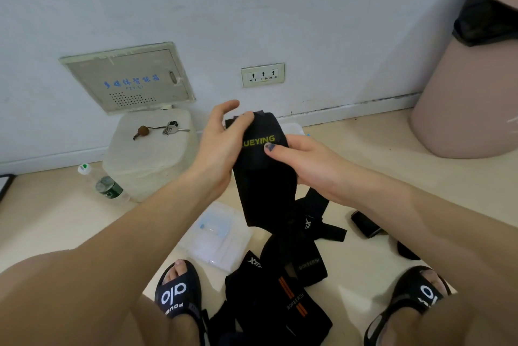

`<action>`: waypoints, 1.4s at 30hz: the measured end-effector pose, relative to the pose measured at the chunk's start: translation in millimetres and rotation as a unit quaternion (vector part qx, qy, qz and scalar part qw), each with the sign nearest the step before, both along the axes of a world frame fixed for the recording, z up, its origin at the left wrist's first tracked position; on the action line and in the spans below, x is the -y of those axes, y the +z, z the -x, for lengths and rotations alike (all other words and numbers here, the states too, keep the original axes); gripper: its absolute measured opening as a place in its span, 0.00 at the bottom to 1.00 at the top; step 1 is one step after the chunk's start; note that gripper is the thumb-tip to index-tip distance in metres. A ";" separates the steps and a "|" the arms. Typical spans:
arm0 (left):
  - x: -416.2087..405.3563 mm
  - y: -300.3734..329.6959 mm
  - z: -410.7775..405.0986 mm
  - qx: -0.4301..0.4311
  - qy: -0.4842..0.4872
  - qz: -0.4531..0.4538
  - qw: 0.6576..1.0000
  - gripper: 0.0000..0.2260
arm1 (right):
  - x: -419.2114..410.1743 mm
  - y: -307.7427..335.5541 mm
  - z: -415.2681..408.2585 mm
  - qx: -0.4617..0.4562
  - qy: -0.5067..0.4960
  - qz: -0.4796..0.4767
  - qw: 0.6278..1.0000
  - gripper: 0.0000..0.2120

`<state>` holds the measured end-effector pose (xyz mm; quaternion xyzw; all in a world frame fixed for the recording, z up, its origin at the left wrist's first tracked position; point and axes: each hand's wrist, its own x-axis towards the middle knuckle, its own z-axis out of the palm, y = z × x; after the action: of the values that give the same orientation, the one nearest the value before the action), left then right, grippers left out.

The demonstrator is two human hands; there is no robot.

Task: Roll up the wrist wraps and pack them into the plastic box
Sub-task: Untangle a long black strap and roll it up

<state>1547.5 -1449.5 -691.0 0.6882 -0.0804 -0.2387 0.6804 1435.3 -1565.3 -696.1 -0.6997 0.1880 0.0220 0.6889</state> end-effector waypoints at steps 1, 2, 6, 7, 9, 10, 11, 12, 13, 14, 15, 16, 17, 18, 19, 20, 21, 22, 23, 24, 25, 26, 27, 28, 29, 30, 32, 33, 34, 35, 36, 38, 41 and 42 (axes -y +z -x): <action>0.7 -2.8 3.9 0.000 -0.007 0.005 1.000 0.14 | -0.8 0.4 -0.2 -0.002 -0.001 -0.023 1.000 0.09; 1.4 -4.6 6.4 0.001 -0.013 0.007 1.000 0.14 | -2.3 1.2 -0.2 -0.006 0.004 -0.036 0.999 0.09; 2.7 -3.2 4.1 -0.013 0.002 0.023 1.000 0.13 | -11.4 0.4 1.7 -0.012 0.024 -0.039 0.999 0.10; 2.4 -2.3 3.0 -0.022 0.000 0.027 0.999 0.13 | -13.4 -0.9 1.2 -0.009 0.015 -0.040 0.999 0.11; 1.8 -1.9 2.5 -0.033 -0.016 0.025 0.999 0.12 | -15.4 -3.5 0.1 -0.005 -0.013 -0.046 0.999 0.10; 1.4 -2.0 3.2 -0.033 -0.022 0.022 0.999 0.12 | -15.7 -3.9 -0.2 -0.004 -0.021 -0.049 0.999 0.10; 1.3 -1.9 4.3 -0.031 -0.024 0.021 0.999 0.12 | -15.5 -3.8 -0.4 -0.002 -0.024 -0.052 0.998 0.10; 0.8 -2.0 4.4 -0.028 -0.021 0.022 0.999 0.12 | -14.9 -3.6 -0.7 -0.002 -0.022 -0.055 0.998 0.10; 0.1 -1.7 3.9 -0.026 -0.015 0.026 0.999 0.13 | -14.6 -2.9 -0.8 -0.002 -0.017 -0.058 0.998 0.11; -0.8 -1.0 2.6 -0.029 -0.009 0.028 0.999 0.13 | -14.5 -1.9 -1.2 -0.003 -0.010 -0.060 0.998 0.11; -1.5 0.1 1.5 -0.036 -0.006 0.027 0.999 0.12 | -14.9 -1.5 -1.8 -0.002 -0.005 -0.058 0.998 0.11; -2.0 1.2 0.4 -0.046 -0.006 0.024 0.999 0.12 | -15.1 -1.8 -2.3 -0.001 -0.003 -0.053 0.999 0.11; -2.0 2.0 -0.3 -0.056 -0.010 0.019 0.998 0.11 | -15.5 -2.7 -3.2 0.001 -0.008 -0.047 0.999 0.11; -1.5 2.3 -0.9 -0.061 -0.013 0.013 0.998 0.10 | -15.7 -3.2 -4.2 0.002 -0.015 -0.043 0.999 0.11; -0.4 2.0 -2.1 -0.059 -0.014 0.002 0.998 0.09 | -15.7 -3.3 -5.4 0.004 -0.021 -0.042 0.999 0.10; 0.6 1.6 -3.8 -0.055 -0.013 -0.011 0.998 0.09 | -15.0 -2.7 -6.0 0.004 -0.022 -0.045 0.999 0.10; 1.4 2.2 -5.6 -0.055 -0.013 -0.021 0.998 0.08 | -13.8 -1.3 -6.4 0.003 -0.021 -0.052 0.998 0.10; 1.6 2.9 -8.2 -0.061 -0.014 -0.023 0.998 0.09 | -12.2 0.3 -6.6 0.000 -0.017 -0.062 0.998 0.10; 1.4 3.5 -11.7 -0.070 -0.013 -0.021 0.997 0.10 | -10.7 1.7 -6.6 -0.004 -0.012 -0.070 0.997 0.11; 0.9 3.9 -15.4 -0.077 -0.009 -0.017 0.997 0.10 | -9.1 2.7 -6.7 -0.008 -0.007 -0.074 0.997 0.11; 0.6 4.3 -18.0 -0.080 -0.005 -0.015 0.997 0.11 | -7.7 2.9 -6.5 -0.013 -0.005 -0.075 0.997 0.12; 0.4 4.1 -19.6 -0.083 -0.003 -0.015 0.996 0.11 | -6.4 3.0 -5.9 -0.017 -0.003 -0.074 0.997 0.12; 0.7 3.8 -19.6 -0.087 -0.006 -0.016 0.996 0.11 | -5.3 3.1 -5.7 -0.019 -0.001 -0.072 0.997 0.12; 1.4 3.2 -19.1 -0.091 -0.010 -0.018 0.996 0.11 | -4.4 3.7 -5.8 -0.018 -0.001 -0.074 0.997 0.12; 2.2 2.8 -18.3 -0.094 -0.012 -0.020 0.995 0.09 | -3.8 4.9 -5.9 -0.018 -0.002 -0.077 0.997 0.12; 3.1 3.2 -17.6 -0.092 -0.013 -0.023 0.995 0.07 | -2.8 6.2 -6.0 -0.018 0.000 -0.082 0.997 0.12; 7.0 4.8 -16.4 -0.080 -0.016 -0.023 0.996 0.05 | 1.3 8.1 -5.1 -0.021 0.001 -0.089 0.996 0.12; 8.9 6.2 -16.2 -0.069 -0.017 -0.021 0.997 0.05 | 4.0 8.3 -4.9 -0.022 -0.003 -0.089 0.996 0.13; 10.2 6.8 -16.7 -0.058 -0.016 -0.019 0.998 0.06 | 6.7 8.1 -5.4 -0.020 -0.012 -0.087 0.996 0.14; 11.4 6.8 -17.4 -0.048 -0.016 -0.021 0.999 0.06 | 9.0 8.0 -6.2 -0.017 -0.023 -0.087 0.996 0.15; 12.5 5.8 -18.0 -0.041 -0.019 -0.026 0.999 0.07 | 10.9 8.5 -6.7 -0.013 -0.034 -0.090 0.995 0.16; 15.7 1.6 -16.2 -0.045 -0.040 -0.041 0.997 0.08 | 15.2 9.7 -6.2 -0.004 -0.056 -0.093 0.994 0.16; 20.9 -9.4 -9.3 -0.100 -0.074 -0.032 0.992 0.21 | 24.6 10.9 -5.3 0.003 -0.089 -0.091 0.992 0.15; 21.4 -12.9 -7.2 -0.116 -0.088 -0.025 0.989 0.26 | 28.1 10.9 -5.3 0.002 -0.099 -0.095 0.990 0.16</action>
<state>1554.7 -1470.9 -704.0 0.6627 -0.0557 -0.3779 0.6441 1440.6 -1593.4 -685.2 -0.6087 0.2522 -0.0301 0.7517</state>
